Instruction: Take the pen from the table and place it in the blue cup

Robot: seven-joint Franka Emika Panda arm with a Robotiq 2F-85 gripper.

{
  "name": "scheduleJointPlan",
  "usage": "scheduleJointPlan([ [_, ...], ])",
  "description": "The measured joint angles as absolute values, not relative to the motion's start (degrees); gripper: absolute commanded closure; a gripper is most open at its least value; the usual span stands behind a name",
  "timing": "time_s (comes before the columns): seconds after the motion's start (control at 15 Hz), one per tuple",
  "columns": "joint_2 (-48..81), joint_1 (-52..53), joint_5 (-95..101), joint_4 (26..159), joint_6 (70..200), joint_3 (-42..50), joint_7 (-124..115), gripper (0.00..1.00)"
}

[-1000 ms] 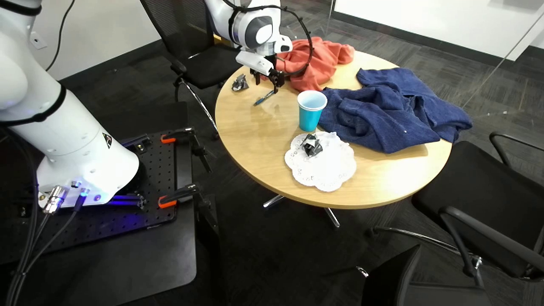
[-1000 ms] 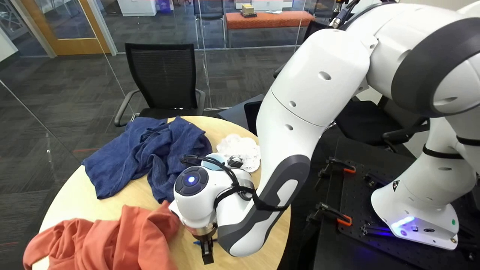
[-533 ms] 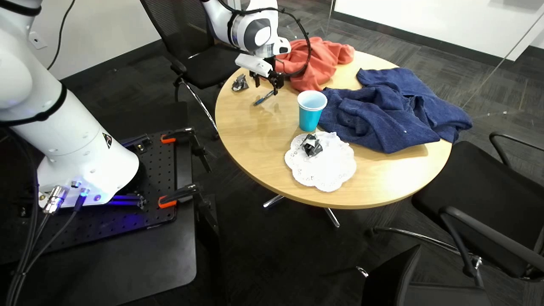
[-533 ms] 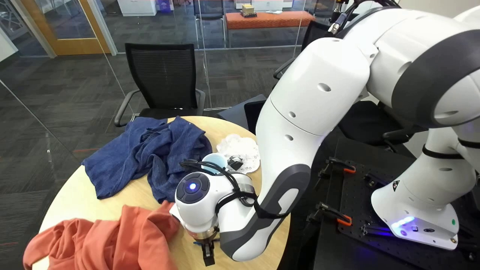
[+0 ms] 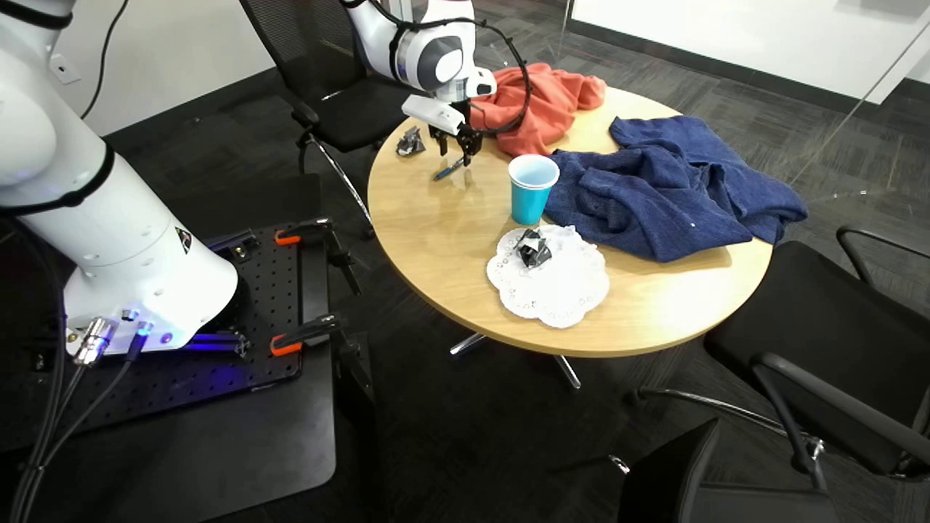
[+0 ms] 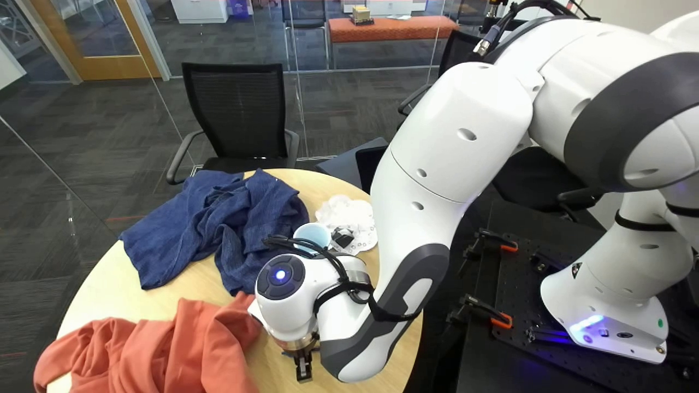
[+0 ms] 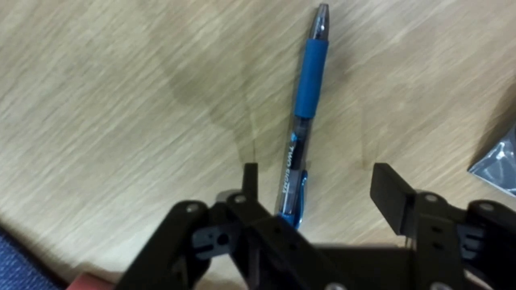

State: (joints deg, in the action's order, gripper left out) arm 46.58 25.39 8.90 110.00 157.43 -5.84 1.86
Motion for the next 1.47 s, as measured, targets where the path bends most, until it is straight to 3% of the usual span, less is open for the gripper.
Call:
scheduleJointPlan([
  [0.4,47.14,25.26,8.90,109.80,158.21,-5.81,1.86,1.00],
  [0.87,45.58,25.29,8.87,110.26,159.53,-5.86,0.23,0.96],
  [1.47,32.16,22.94,8.75,116.27,157.51,-6.05,-0.54,0.96],
])
